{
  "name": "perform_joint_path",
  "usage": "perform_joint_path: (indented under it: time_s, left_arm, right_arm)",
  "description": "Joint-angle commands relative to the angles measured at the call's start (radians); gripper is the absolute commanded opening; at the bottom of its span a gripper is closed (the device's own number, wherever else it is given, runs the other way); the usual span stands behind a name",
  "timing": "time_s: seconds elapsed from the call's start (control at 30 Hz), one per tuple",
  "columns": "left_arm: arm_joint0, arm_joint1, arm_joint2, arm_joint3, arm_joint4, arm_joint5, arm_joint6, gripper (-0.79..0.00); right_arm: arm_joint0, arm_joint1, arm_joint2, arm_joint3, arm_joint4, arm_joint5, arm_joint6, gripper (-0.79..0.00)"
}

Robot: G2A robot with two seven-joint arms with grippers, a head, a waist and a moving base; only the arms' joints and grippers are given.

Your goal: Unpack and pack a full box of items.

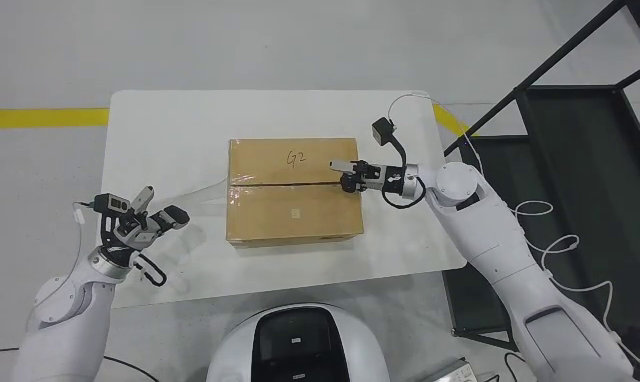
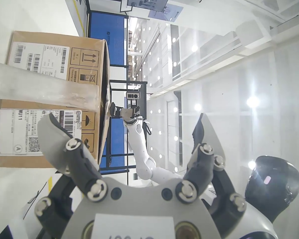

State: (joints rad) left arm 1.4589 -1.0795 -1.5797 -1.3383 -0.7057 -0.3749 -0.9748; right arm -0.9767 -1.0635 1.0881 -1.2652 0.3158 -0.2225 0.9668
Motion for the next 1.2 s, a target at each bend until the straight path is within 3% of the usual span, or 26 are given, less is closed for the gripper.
perform_joint_path:
  time_s: [0.0,0.4,0.57,0.7,0.93,1.17]
  left_arm:
    - [-0.001,0.0,-0.001,0.001,0.001,-0.001,-0.001,0.0]
    - [0.0,0.0,-0.001,0.003,-0.004,0.008,0.012,0.0]
    - [0.023,-0.008,0.025,-0.021,-0.012,0.098,0.134,0.0]
    - [0.052,-0.017,0.035,-0.012,-0.04,0.105,0.223,0.0]
    - [0.076,-0.041,0.103,-0.038,0.03,-0.014,0.428,0.0]
    - [0.058,-0.059,0.158,-0.064,0.084,-0.023,0.553,0.0]
  right_arm:
    - [0.0,0.0,0.0,0.0,0.0,0.0,0.0,0.0]
    - [0.0,0.0,0.0,0.0,0.0,0.0,0.0,0.0]
    - [0.0,0.0,0.0,0.0,0.0,0.0,0.0,0.0]
    - [0.0,0.0,0.0,0.0,0.0,0.0,0.0,0.0]
    - [0.0,0.0,0.0,0.0,0.0,0.0,0.0,0.0]
    - [0.0,0.0,0.0,0.0,0.0,0.0,0.0,0.0]
